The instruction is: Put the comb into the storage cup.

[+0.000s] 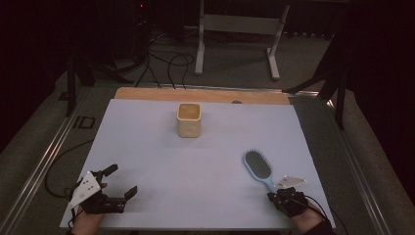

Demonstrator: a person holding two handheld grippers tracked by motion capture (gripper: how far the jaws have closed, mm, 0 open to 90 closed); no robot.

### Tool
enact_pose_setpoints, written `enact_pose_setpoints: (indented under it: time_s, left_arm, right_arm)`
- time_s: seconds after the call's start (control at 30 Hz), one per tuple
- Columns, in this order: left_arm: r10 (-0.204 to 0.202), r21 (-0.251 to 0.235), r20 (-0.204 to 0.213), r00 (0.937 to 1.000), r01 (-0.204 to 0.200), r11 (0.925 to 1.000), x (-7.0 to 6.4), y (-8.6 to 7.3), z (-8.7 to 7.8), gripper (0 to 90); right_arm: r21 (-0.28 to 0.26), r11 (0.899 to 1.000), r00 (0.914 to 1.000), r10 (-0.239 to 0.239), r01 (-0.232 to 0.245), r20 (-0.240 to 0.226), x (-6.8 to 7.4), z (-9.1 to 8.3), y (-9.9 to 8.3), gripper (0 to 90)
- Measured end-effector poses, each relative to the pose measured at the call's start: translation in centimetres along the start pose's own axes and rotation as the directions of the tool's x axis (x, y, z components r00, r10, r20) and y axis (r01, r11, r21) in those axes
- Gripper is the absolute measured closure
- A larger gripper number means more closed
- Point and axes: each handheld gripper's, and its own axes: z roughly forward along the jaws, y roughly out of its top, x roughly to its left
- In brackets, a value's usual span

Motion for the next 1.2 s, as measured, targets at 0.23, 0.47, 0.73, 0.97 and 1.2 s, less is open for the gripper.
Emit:
enact_pose_setpoints:
  time_s: [0.23,0.47,0.73,0.97,1.2]
  left_arm:
    - [0.003,0.000,0.000,1.0000,-0.003,1.0000,0.0,0.0,0.0,0.0]
    - [0.002,0.001,0.002,1.0000,-0.002,1.0000,0.0,0.0,0.0,0.0]
    - [0.002,0.000,0.001,1.0000,-0.002,1.0000,0.0,0.0,0.0,0.0]
    - [0.004,-0.001,0.001,1.0000,-0.004,1.0000,0.0,0.0,0.0,0.0]
    - [0.001,-0.003,0.002,1.0000,-0.001,1.0000,0.0,0.1,0.0,0.0]
  right_arm:
    - [0.007,1.000,0.9998,0.008,-0.008,0.017,-0.8,-0.1,-0.1,90.0]
    - [-0.006,1.000,0.9997,-0.024,0.024,0.006,-0.8,-0.6,0.3,90.0]
    - [-0.037,0.998,0.9983,-0.058,0.058,0.005,-0.9,-1.6,1.3,89.2]
    - [-0.056,0.996,0.9973,-0.072,0.073,0.018,-1.3,-2.5,2.1,84.7]
    - [-0.063,0.994,0.9962,-0.084,0.085,0.023,-1.7,-3.5,3.3,75.7]
